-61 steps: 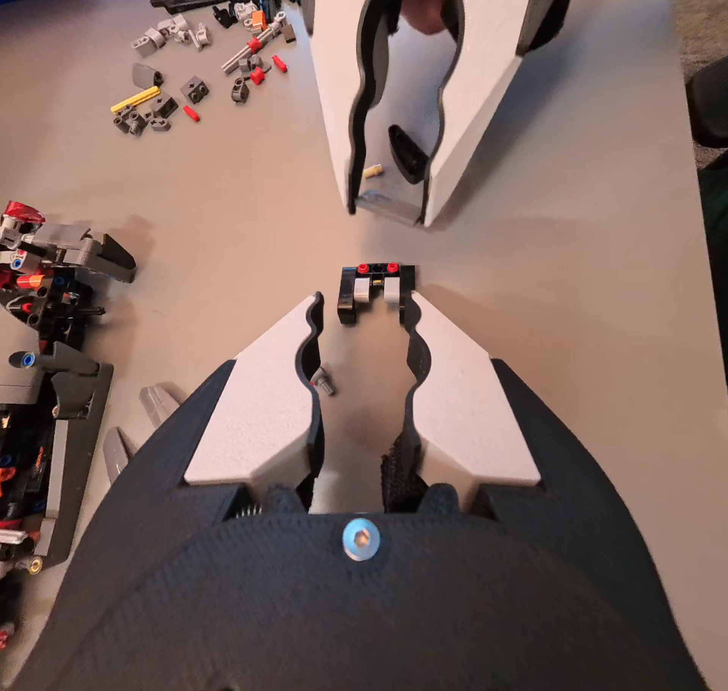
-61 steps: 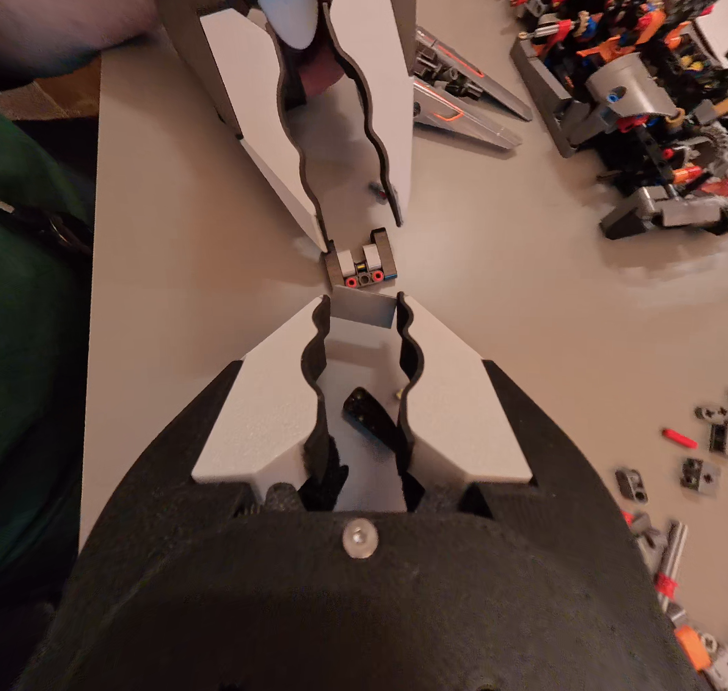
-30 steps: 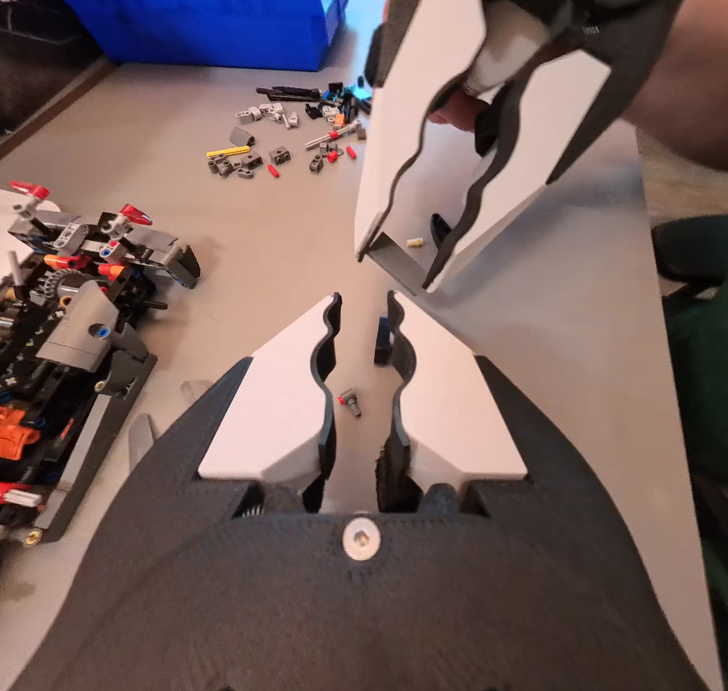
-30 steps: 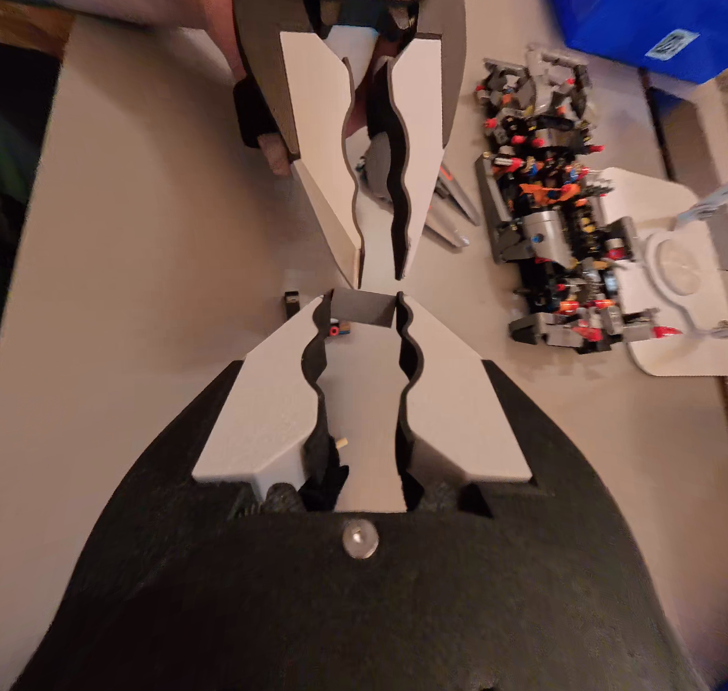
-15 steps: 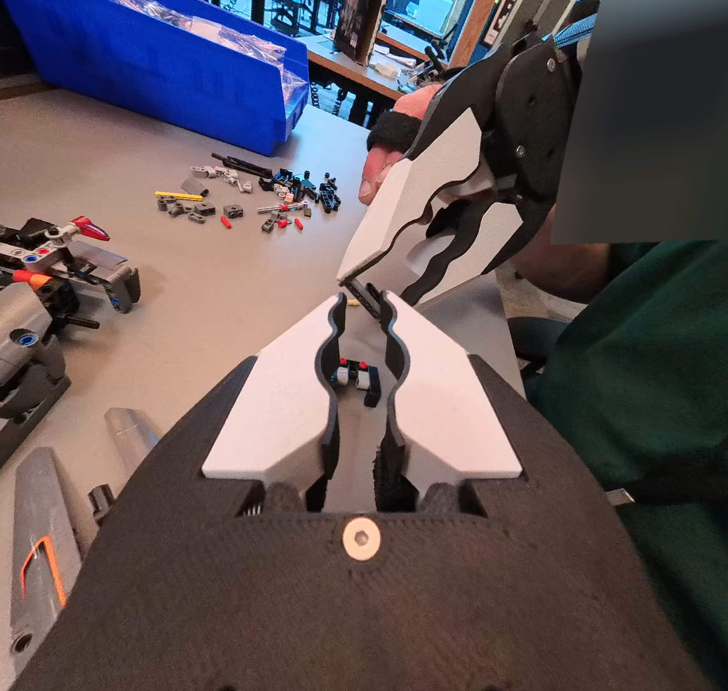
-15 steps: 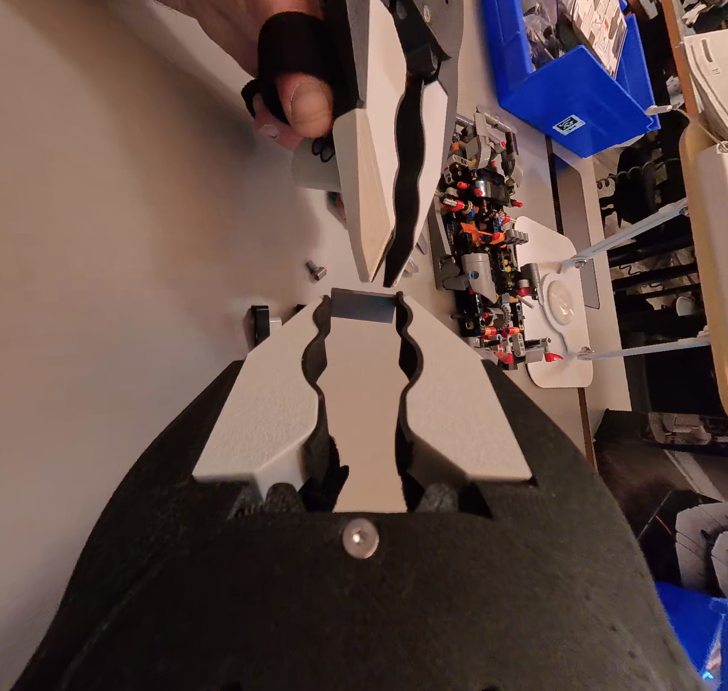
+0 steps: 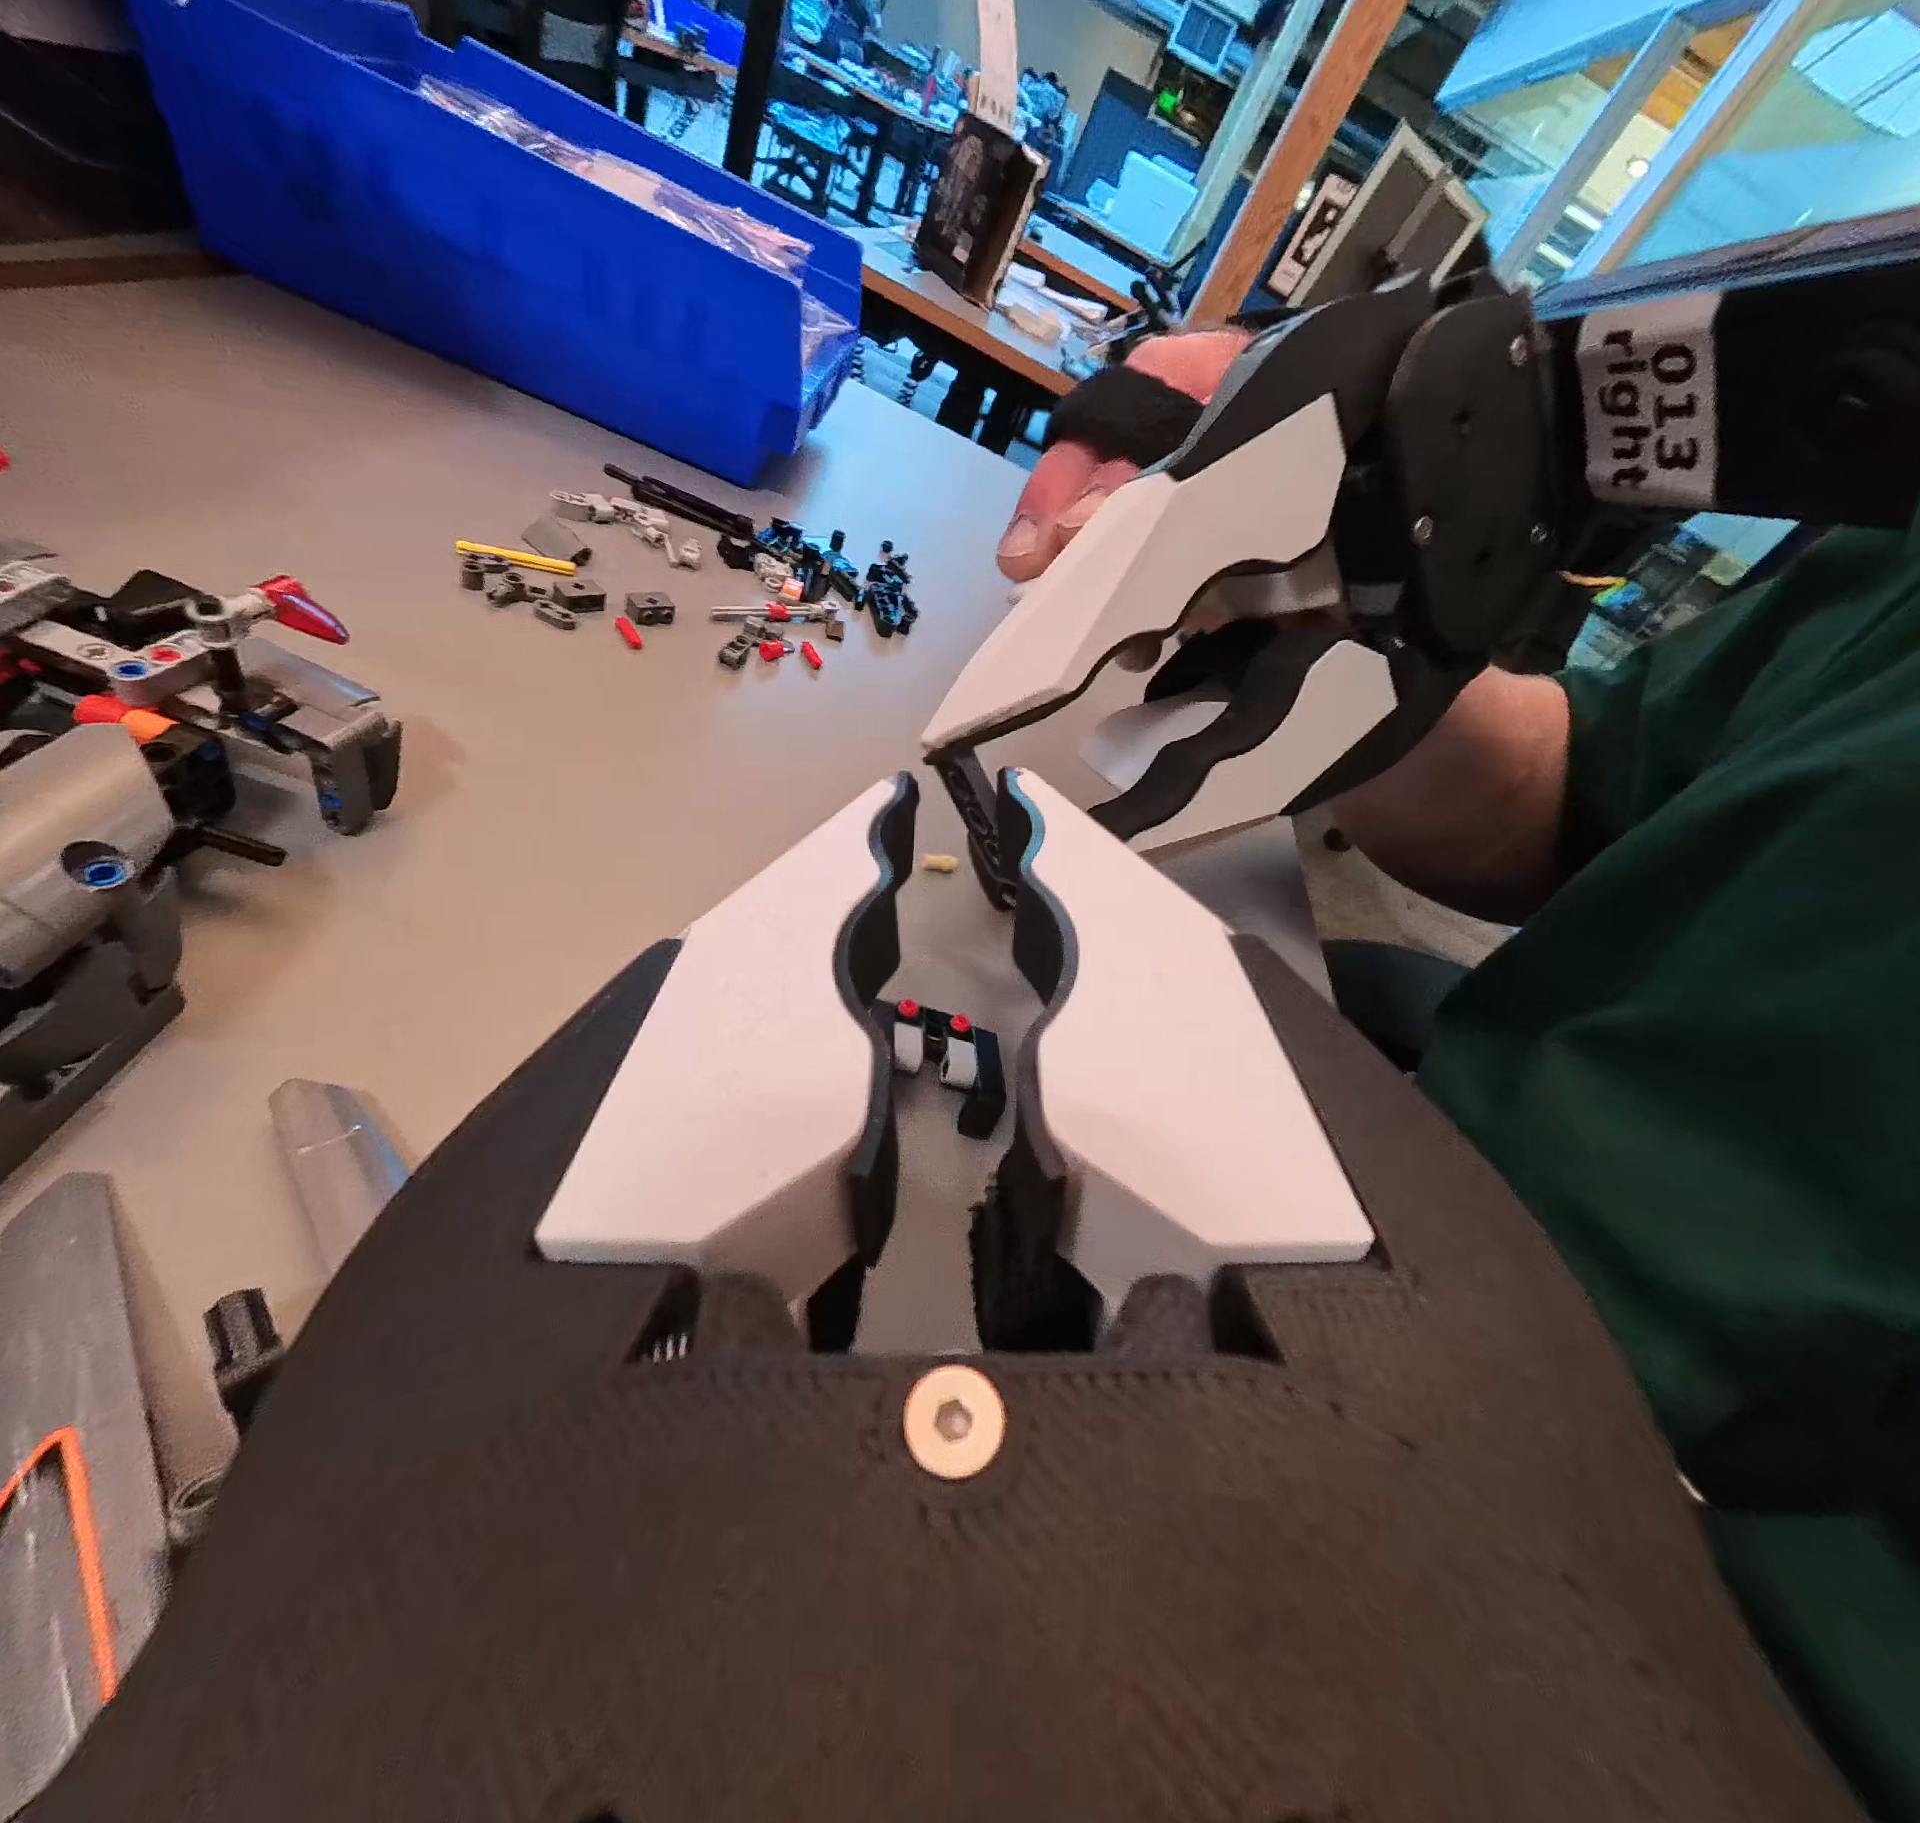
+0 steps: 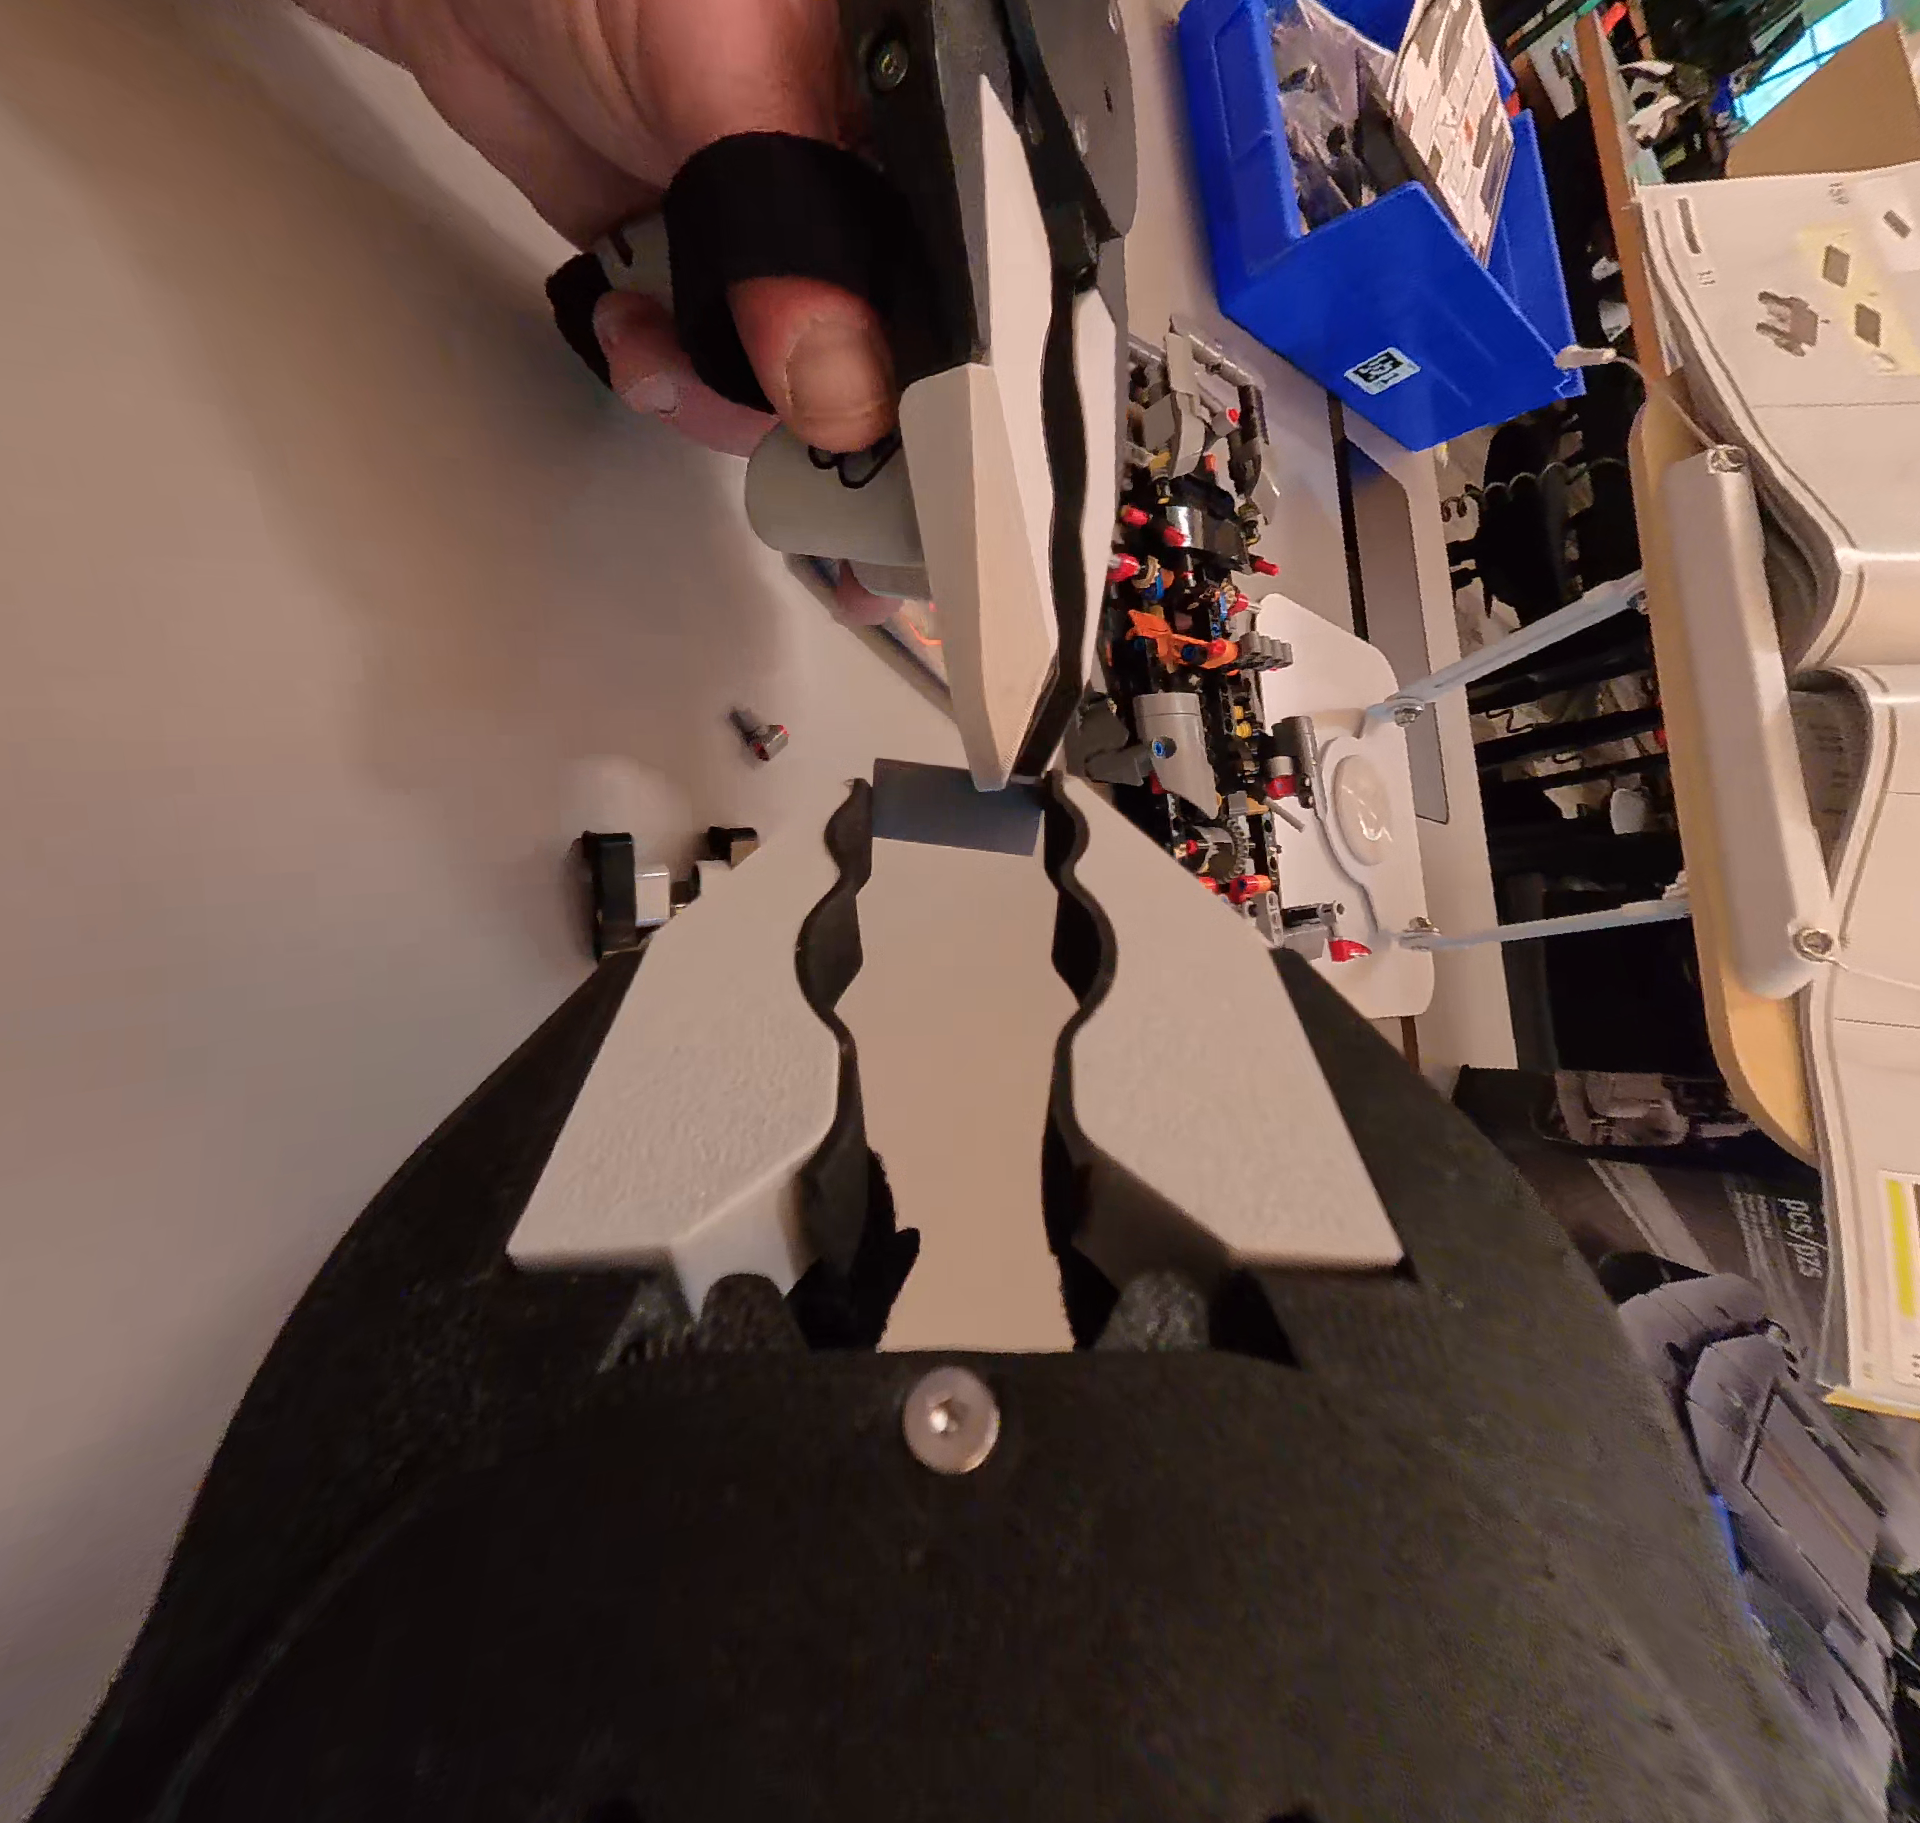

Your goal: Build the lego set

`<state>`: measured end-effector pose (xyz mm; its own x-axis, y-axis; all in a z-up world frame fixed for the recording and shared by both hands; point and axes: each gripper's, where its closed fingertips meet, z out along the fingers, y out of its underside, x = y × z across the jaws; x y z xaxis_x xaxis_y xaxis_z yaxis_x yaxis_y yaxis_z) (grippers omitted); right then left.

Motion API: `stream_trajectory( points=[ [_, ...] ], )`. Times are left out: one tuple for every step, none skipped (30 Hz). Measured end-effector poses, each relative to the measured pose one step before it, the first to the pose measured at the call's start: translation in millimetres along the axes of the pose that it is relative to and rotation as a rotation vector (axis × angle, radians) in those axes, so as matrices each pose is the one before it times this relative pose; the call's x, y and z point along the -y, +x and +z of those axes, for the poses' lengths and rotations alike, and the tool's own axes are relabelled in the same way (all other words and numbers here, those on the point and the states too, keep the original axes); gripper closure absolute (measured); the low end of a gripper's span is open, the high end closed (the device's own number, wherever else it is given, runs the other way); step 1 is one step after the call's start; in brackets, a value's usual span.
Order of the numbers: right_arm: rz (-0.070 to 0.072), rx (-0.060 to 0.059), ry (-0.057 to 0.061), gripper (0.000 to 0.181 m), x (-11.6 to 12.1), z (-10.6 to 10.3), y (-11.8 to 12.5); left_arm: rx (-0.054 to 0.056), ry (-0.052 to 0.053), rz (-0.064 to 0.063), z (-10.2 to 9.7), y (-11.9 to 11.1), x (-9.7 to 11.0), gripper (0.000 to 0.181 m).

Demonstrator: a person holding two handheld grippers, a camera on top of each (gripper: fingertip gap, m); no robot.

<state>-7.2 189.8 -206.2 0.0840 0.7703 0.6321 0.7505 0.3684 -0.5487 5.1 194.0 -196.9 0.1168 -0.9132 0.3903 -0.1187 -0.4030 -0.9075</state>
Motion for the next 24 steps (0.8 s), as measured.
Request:
stream_trajectory(
  points=[
    [-0.0047,-0.0033,0.0008,0.15,0.75,0.19,0.36,-0.0284,0.0039,-0.0107,-0.36,3.33,0.74,0.171],
    [-0.0057,-0.0019,-0.0002,0.15,0.81,0.44,-0.15,-0.0225,-0.0002,-0.0041,0.38,3.2,-0.07,0.174],
    [-0.0028,-0.0036,0.0049,0.15,1.81,0.35,0.06,0.0045,-0.0038,0.0061,0.51,-0.37,-0.73,0.177],
    [0.002,-0.0009,0.0046,0.15,1.58,0.42,-0.4,0.0045,-0.0067,0.0118,0.18,-0.45,-1.17,0.179],
    [0.001,-0.005,-0.0033,0.15,0.01,0.7,0.22,0.0042,0.0008,0.0013,-0.42,-0.93,0.05,0.179],
    [-0.0027,-0.0117,-0.0005,0.151,-0.05,0.61,1.11,-0.0001,0.0068,-0.0062,-0.54,-0.67,0.95,0.18],
    [0.0011,-0.0093,0.0003,0.152,-0.01,0.47,0.87,-0.0006,0.0058,-0.0099,-0.07,-0.71,0.73,0.18],
    [0.0047,-0.0047,-0.001,0.154,-0.13,0.28,0.76,-0.0013,-0.0001,-0.008,0.14,-0.53,-0.41,0.181],
    [0.004,-0.0096,0.0,0.155,-0.17,-0.01,1.65,0.0047,-0.003,0.0014,0.35,-0.92,-0.82,0.181],
    [0.0039,-0.0128,0.001,0.156,-0.09,-0.12,2.48,0.0164,-0.0004,0.0061,0.06,-2.34,-0.43,0.181],
    [0.0108,0.0008,-0.001,0.153,-0.59,0.17,0.89,0.0112,0.0028,0.0019,-0.3,-1.84,0.38,0.181],
    [0.0181,0.0094,-0.0045,0.15,-1.25,0.6,-0.12,0.0015,0.013,-0.0085,-0.78,-0.99,1.94,0.181],
    [0.0202,0.0006,-0.0052,0.148,-1.69,0.28,1.27,-0.0024,0.021,-0.0165,-1.34,-0.84,3.15,0.18],
    [0.0183,-0.0089,-0.008,0.147,-2.37,0.0,2.67,-0.0004,0.0242,-0.0165,-1.93,-1.21,3.63,0.18],
    [0.0147,-0.0123,-0.0125,0.147,-2.98,-0.65,3.14,0.0034,0.0182,-0.0138,-2.12,-1.89,2.92,0.181],
    [0.0119,-0.0077,-0.0106,0.147,-2.44,-0.94,2.11,0.0036,0.0197,-0.0124,-2.23,-1.82,2.98,0.18],
    [0.0136,-0.0009,-0.0019,0.147,-0.81,-0.97,0.93,-0.0041,0.0217,-0.0153,-1.94,-0.86,3.2,0.181],
    [0.018,-0.0002,0.0057,0.147,0.69,-0.93,0.55,-0.0032,0.018,-0.0166,-1.6,-0.85,2.69,0.181],
    [0.0189,-0.0011,0.0081,0.146,1.74,-0.38,0.42,-0.0008,0.0119,-0.0126,-0.87,-0.97,1.69,0.181],
    [0.0177,-0.0045,0.0059,0.146,1.92,0.25,0.64,0.0001,0.0035,-0.0077,-0.22,-0.81,0.32,0.181],
    [0.0162,-0.0105,0.0031,0.146,1.96,0.8,1.39,0.0056,0.0039,-0.0011,0.18,-0.87,0.3,0.18],
    [0.0085,-0.012,0.0055,0.145,2.46,1.06,1.31,0.0038,0.001,0.0016,0.43,-0.44,-0.21,0.181],
    [-0.0041,-0.0114,0.0047,0.144,2.3,1.27,0.82,-0.0023,-0.003,-0.002,0.77,0.46,-0.87,0.18],
    [-0.0145,-0.008,-0.0081,0.144,0.48,2.15,0.0,0.0018,-0.003,-0.003,0.79,-0.23,-0.99,0.18]
  ],
)
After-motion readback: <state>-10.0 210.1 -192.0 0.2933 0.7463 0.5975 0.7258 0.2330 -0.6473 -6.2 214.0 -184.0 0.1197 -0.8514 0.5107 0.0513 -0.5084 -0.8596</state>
